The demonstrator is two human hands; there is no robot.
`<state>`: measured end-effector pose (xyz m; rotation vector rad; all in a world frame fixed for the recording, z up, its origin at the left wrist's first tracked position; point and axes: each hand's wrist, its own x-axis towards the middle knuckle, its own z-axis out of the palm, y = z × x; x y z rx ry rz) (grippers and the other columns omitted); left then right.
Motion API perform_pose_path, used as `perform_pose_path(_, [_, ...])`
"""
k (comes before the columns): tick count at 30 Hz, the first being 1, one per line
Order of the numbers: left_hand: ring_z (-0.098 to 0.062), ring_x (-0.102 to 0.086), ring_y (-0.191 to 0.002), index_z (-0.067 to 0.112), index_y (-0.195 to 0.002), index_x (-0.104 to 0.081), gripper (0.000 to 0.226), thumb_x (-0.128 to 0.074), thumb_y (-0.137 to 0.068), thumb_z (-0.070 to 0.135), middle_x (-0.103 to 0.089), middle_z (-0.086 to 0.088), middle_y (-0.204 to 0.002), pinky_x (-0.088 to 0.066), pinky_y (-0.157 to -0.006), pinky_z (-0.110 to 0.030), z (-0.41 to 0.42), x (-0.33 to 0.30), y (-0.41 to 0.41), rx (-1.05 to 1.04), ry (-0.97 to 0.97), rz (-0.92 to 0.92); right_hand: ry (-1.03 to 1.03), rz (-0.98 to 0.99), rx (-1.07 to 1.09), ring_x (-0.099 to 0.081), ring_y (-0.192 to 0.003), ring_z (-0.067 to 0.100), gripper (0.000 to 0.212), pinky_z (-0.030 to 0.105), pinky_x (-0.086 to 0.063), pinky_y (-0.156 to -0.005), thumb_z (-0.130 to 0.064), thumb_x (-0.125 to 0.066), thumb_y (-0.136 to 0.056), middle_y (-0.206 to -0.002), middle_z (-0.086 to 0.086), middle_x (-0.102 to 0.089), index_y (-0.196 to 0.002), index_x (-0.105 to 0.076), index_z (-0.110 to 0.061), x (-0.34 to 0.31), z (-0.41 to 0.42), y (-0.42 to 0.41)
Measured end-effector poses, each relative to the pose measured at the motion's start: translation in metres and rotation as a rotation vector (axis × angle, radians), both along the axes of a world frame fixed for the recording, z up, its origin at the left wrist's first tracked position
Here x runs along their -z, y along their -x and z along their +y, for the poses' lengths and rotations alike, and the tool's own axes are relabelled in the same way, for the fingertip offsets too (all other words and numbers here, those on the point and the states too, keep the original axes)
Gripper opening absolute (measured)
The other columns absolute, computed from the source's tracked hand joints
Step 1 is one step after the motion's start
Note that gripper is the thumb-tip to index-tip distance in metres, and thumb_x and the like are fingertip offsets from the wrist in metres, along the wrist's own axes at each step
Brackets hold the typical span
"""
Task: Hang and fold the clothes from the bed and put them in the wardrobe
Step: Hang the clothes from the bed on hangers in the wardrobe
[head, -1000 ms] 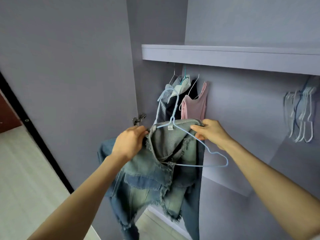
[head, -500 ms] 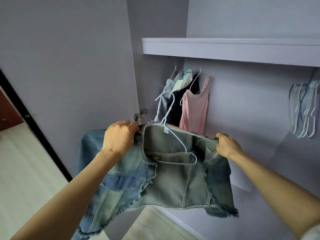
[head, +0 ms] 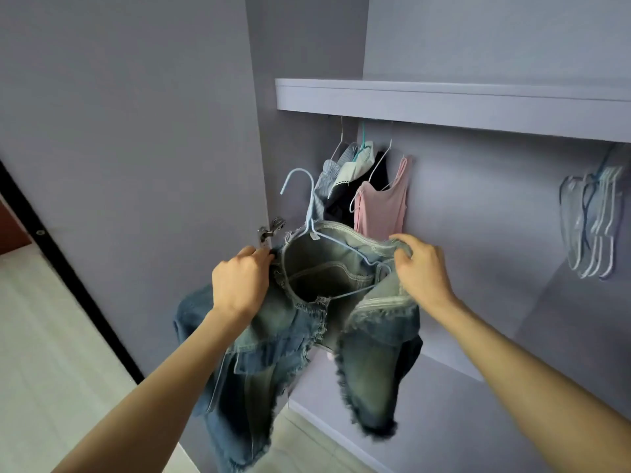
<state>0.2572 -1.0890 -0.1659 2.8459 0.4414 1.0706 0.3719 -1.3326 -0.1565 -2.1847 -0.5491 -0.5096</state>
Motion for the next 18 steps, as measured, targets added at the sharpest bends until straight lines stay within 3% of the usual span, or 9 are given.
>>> perform_pose_path(3, [-0.04, -0.06, -0.07, 0.008, -0.09, -0.07, 0.024, -0.049, -0.097, 0.017, -0.066, -0.012, -0.083, -0.037, -0.058, -0.034, 0.0, -0.005, -0.002, -0.067, 0.207, -0.059, 0.284, 0.173, -0.304, -0.04, -0.038, 0.006, 0.018, 0.025, -0.033, -0.048, -0.019, -0.053, -0.092, -0.048, -0.011, -0.046, -0.097, -0.071, -0.017, 0.015, 0.0, 0.021])
perform_pose_path(5, [-0.04, -0.061, -0.079, 0.009, -0.096, -0.07, 0.022, -0.051, -0.097, 0.019, -0.067, -0.011, -0.09, -0.039, -0.063, -0.035, 0.003, -0.006, 0.0, -0.027, 0.241, -0.117, 0.607, 0.397, -0.402, -0.045, -0.047, 0.011, 0.036, 0.03, -0.038, -0.055, -0.039, -0.049, -0.093, -0.052, 0.004, -0.051, -0.066, -0.056, -0.016, 0.03, -0.007, 0.025])
perform_pose_path(7, [-0.037, -0.063, -0.074, 0.01, -0.094, -0.071, 0.022, -0.053, -0.095, 0.022, -0.068, -0.008, -0.085, -0.04, -0.059, -0.032, 0.005, -0.007, 0.004, 0.075, 0.199, -0.159, 0.57, 0.382, -0.331, -0.05, -0.057, 0.015, 0.037, 0.035, -0.048, -0.066, -0.036, -0.049, -0.093, -0.067, 0.013, -0.061, -0.063, -0.052, -0.014, 0.035, -0.012, 0.018])
perform_pose_path(9, [-0.034, -0.064, -0.067, 0.012, -0.091, -0.071, 0.028, -0.049, -0.091, 0.029, -0.067, -0.004, -0.078, -0.041, -0.055, -0.03, 0.008, -0.007, 0.007, 0.144, 0.157, -0.157, 0.368, 0.172, -0.155, -0.059, -0.081, 0.02, 0.017, 0.035, -0.049, -0.08, -0.021, -0.051, -0.092, -0.093, 0.008, -0.067, -0.093, -0.067, -0.017, 0.029, -0.016, 0.006])
perform_pose_path(10, [-0.032, -0.064, -0.066, 0.012, -0.09, -0.071, 0.03, -0.048, -0.09, 0.03, -0.066, -0.003, -0.077, -0.042, -0.055, -0.029, 0.01, -0.006, 0.008, 0.163, 0.152, -0.148, 0.334, 0.072, -0.103, -0.057, -0.099, 0.023, 0.025, 0.034, -0.045, -0.087, -0.016, -0.051, -0.092, -0.109, 0.006, -0.063, -0.114, -0.063, -0.016, 0.022, -0.016, 0.0])
perform_pose_path(12, [-0.031, -0.064, -0.068, 0.012, -0.091, -0.071, 0.031, -0.047, -0.089, 0.032, -0.066, -0.002, -0.077, -0.041, -0.057, -0.028, 0.012, -0.007, 0.012, 0.18, 0.182, -0.136, 0.446, -0.021, -0.144, -0.042, -0.125, 0.024, 0.048, 0.036, -0.034, -0.099, -0.014, -0.052, -0.092, -0.135, 0.005, -0.046, -0.139, -0.043, -0.016, 0.011, -0.016, -0.013])
perform_pose_path(14, [-0.028, -0.064, -0.072, 0.013, -0.092, -0.072, 0.032, -0.047, -0.089, 0.033, -0.067, -0.001, -0.079, -0.041, -0.061, -0.028, 0.015, -0.011, 0.018, 0.199, 0.24, -0.146, 0.637, -0.018, -0.218, -0.031, -0.135, 0.022, 0.055, 0.038, -0.025, -0.106, -0.021, -0.051, -0.095, -0.146, 0.001, -0.035, -0.146, -0.03, -0.018, 0.006, -0.01, -0.017])
perform_pose_path(16, [-0.023, -0.062, -0.074, 0.012, -0.092, -0.072, 0.033, -0.047, -0.088, 0.034, -0.067, 0.002, -0.08, -0.043, -0.065, -0.029, 0.016, -0.016, 0.024, 0.241, 0.314, -0.156, 0.69, -0.06, -0.255, -0.043, -0.125, 0.025, 0.043, 0.036, -0.029, -0.1, -0.023, -0.047, -0.097, -0.134, 0.005, -0.05, -0.138, -0.041, -0.012, 0.009, -0.004, -0.019])
perform_pose_path(18, [-0.014, -0.058, -0.074, 0.012, -0.091, -0.071, 0.033, -0.047, -0.087, 0.034, -0.065, 0.006, -0.079, -0.043, -0.069, -0.028, 0.019, -0.021, 0.029, 0.272, 0.401, -0.162, 0.508, -0.153, -0.262, -0.056, -0.089, 0.031, 0.021, 0.032, -0.033, -0.074, -0.016, -0.049, -0.097, -0.1, 0.015, -0.064, -0.109, -0.057, -0.001, 0.008, 0.004, -0.014])
